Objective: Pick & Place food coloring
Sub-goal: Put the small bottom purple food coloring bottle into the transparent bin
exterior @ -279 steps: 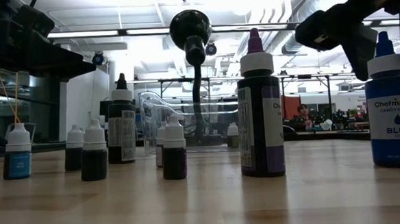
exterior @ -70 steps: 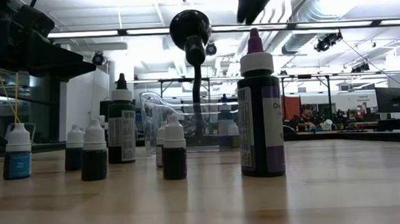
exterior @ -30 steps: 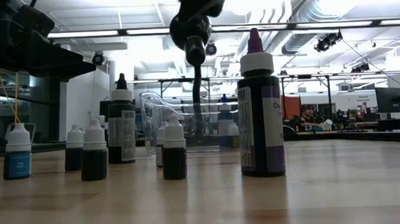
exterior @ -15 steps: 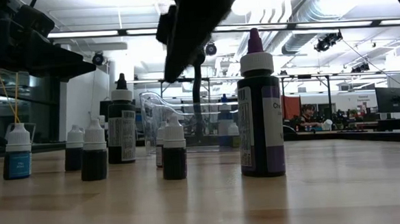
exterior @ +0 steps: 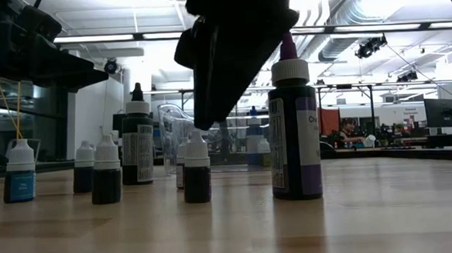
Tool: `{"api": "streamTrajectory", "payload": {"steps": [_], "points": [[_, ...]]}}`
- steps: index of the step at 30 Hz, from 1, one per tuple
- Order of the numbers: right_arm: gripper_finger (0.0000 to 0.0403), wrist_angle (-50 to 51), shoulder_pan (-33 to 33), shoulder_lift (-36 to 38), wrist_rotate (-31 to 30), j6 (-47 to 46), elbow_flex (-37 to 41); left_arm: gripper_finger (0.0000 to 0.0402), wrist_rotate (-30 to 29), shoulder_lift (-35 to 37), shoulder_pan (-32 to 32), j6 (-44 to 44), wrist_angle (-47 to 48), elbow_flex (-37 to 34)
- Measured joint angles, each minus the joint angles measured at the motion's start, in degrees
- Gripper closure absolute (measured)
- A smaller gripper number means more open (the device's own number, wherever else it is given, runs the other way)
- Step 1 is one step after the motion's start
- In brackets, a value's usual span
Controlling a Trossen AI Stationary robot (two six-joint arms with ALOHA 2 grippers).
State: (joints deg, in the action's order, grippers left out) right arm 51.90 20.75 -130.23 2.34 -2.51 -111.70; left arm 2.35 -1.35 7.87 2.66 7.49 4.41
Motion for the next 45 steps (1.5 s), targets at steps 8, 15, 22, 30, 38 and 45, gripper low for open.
{"api": "streamTrajectory", "payload": {"steps": [8, 15, 22, 30, 38, 45], "points": [[0.0251, -1.87, -0.24, -1.16, -0.66, -2.94, 0.00, 0.0124, 0.00, 0.00, 0.00, 0.00, 0.00, 0.02], [0.0251, -2.61, -0.22, -2.21, -0.14, -4.08, 0.00, 0.0124, 0.00, 0.00, -0.02, 0.00, 0.00, 0.00], [0.0252, -2.73, -0.22, -2.67, -1.17, -3.98, 0.02, 0.0124, 0.00, 0.00, 0.00, 0.00, 0.01, 0.01], [0.0279, -2.91, -0.22, -2.67, -1.11, -4.10, 0.02, 0.0124, 0.00, -0.01, -0.01, 0.01, 0.00, 0.01], [0.0332, -2.89, -0.22, -2.67, -1.08, -4.10, 0.02, 0.0124, 0.00, 0.00, 0.00, 0.00, 0.00, 0.02], [0.0361, -2.87, -0.22, -2.41, -1.07, -4.11, 0.00, 0.0124, 0.00, -0.02, -0.02, 0.00, 0.00, 0.01]]}}
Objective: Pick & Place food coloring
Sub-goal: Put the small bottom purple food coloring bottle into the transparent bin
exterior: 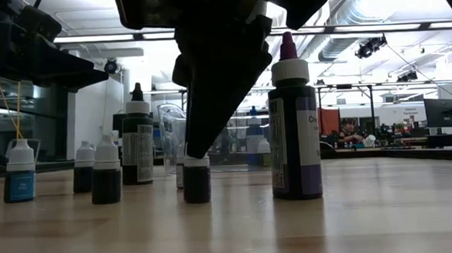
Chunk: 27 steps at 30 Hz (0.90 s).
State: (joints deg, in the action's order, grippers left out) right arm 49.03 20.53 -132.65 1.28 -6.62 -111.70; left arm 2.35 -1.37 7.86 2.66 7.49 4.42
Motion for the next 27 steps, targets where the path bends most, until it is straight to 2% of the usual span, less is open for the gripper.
{"api": "streamTrajectory", "payload": {"steps": [8, 14, 19, 23, 27], "points": [[0.0360, 2.62, -0.43, 4.46, 0.04, -2.45, -1.55, 0.0124, 0.00, 0.01, 0.01, 0.01, 0.00, 0.00], [0.0361, 16.16, -1.45, 4.96, -1.24, -1.84, -14.12, 0.0124, 0.00, 0.00, 0.02, 0.00, 0.00, 0.01], [0.0361, 22.40, -2.93, 5.09, -4.28, -1.94, -23.36, 0.0124, 0.00, 0.01, 0.01, 0.01, 0.00, -0.01], [0.0361, 20.42, -4.55, 7.30, -7.25, -3.35, -21.53, 0.0124, 0.00, 0.02, 0.01, 0.00, 0.00, 0.01], [0.0361, 21.12, -7.36, 7.44, -10.26, -8.91, -21.66, 0.0124, 0.02, 0.02, 0.02, 0.00, 0.02, 0.01]]}}
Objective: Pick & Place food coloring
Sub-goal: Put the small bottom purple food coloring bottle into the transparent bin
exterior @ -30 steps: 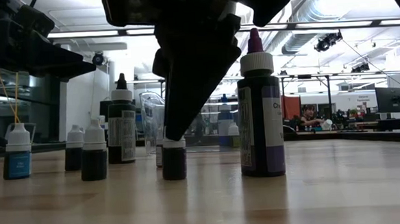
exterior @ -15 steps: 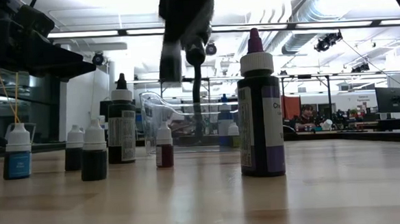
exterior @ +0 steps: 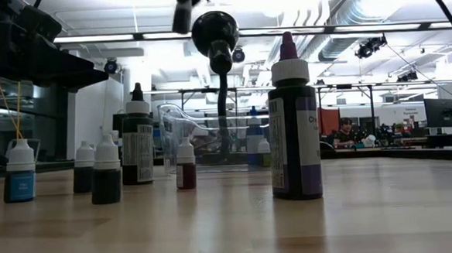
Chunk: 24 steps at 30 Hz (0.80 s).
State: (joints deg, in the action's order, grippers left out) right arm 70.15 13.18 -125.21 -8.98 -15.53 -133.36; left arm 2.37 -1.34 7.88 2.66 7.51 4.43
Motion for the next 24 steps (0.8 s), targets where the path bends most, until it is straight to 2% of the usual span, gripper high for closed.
{"api": "streamTrajectory", "payload": {"steps": [13, 19, 24], "points": [[0.0361, 4.52, -11.13, 0.06, -4.20, -12.61, 0.07, 0.0124, -0.02, 0.00, -0.01, 0.00, -0.02, -0.01], [0.0361, 10.27, -12.81, 0.07, -7.67, -16.54, 0.13, 0.0124, -0.02, 0.00, -0.02, 0.00, -0.01, 0.00], [0.0361, 14.20, -13.05, 0.07, -8.21, -19.61, 0.13, 0.0124, -0.02, 0.00, -0.02, 0.01, -0.02, 0.00]]}}
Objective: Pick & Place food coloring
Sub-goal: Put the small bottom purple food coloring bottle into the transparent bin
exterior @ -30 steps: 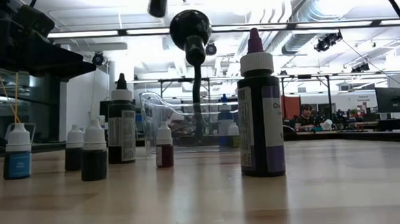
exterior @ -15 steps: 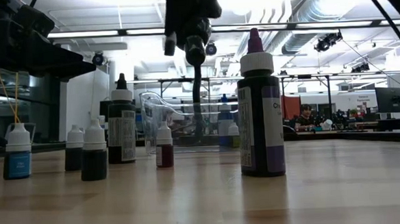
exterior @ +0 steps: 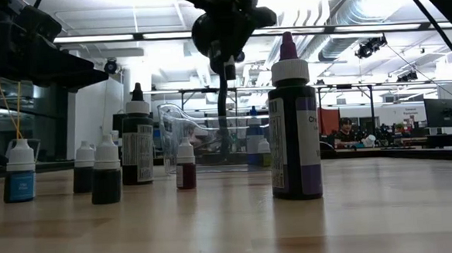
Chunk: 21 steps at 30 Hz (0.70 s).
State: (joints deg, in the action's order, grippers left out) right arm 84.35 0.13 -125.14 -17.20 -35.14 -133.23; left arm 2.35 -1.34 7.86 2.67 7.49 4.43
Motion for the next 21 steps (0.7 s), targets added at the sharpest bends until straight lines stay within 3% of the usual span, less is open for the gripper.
{"api": "streamTrajectory", "payload": {"steps": [21], "points": [[0.0361, 3.90, -0.20, 2.74, 0.78, -2.07, 0.02, 0.0124, 0.00, -0.02, 0.02, 0.01, 0.02, -0.02]]}}
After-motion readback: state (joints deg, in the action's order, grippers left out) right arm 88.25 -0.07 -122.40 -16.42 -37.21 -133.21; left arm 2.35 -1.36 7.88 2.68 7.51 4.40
